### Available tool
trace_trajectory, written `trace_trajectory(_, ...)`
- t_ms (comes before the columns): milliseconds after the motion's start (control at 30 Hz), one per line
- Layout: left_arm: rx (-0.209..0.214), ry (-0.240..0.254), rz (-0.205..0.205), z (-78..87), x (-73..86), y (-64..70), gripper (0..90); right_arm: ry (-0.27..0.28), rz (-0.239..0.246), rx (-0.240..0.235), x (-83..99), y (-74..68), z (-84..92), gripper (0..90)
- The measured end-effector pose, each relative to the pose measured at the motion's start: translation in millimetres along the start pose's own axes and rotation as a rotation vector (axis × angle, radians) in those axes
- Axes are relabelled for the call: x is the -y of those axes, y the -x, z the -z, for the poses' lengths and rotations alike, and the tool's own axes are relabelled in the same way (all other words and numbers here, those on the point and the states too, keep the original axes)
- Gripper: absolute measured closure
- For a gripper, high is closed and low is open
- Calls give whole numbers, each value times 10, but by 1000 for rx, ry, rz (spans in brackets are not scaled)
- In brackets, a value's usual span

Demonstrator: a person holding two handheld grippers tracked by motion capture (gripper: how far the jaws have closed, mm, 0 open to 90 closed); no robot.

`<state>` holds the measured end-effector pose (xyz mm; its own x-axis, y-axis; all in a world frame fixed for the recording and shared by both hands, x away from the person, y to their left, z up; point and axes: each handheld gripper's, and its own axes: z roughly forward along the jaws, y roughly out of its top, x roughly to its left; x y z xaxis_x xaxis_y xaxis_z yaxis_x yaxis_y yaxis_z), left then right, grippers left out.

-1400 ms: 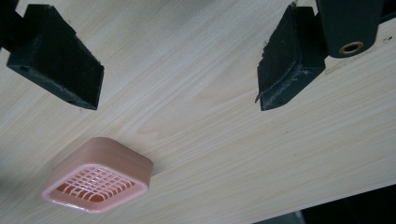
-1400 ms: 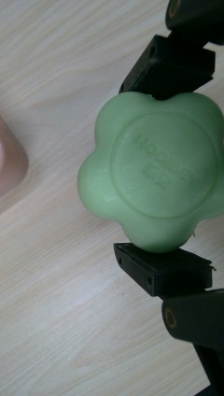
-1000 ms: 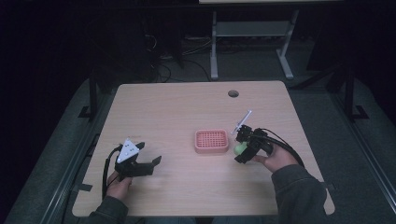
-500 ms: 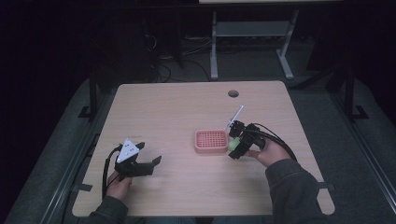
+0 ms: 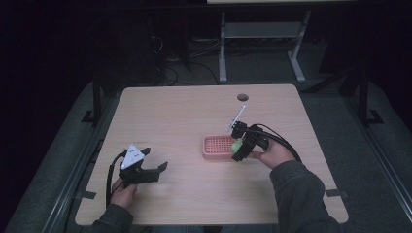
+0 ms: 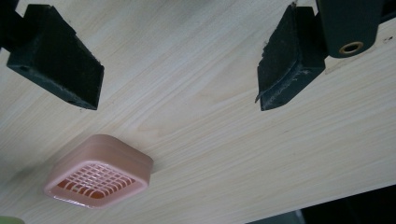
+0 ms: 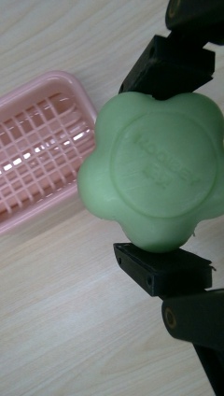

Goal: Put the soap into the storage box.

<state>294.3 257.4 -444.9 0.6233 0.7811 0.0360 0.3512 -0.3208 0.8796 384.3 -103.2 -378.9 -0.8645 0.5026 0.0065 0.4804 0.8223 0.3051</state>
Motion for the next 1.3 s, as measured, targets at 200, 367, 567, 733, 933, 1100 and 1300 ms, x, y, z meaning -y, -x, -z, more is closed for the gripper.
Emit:
trace_trajectory(200, 1, 0, 1, 0, 0, 1, 143, 13, 6, -11, -94, 1, 5, 264)
trace_trajectory(367, 2, 1, 2, 0, 0, 1, 143, 12, 6, 0, -145, 22, 17, 264)
trace_trajectory(567, 2, 1, 3, 0, 1, 0, 143, 16, 16, 5, -235, 17, 36, 264)
trace_trajectory(733, 2, 1, 4, -1, 2, 1, 143, 9, 26, 3, -301, 13, 28, 264)
trace_trajectory(933, 3, 0, 4, -2, 2, 0, 144, 11, 31, -3, -387, 40, 36, 264)
trace_trajectory(1100, 3, 4, 8, -3, 3, 0, 144, 11, 35, -7, -442, 47, -21, 264)
trace_trajectory(1300, 8, 7, 6, -6, 3, 2, 143, -4, 42, -13, -519, 50, -120, 264)
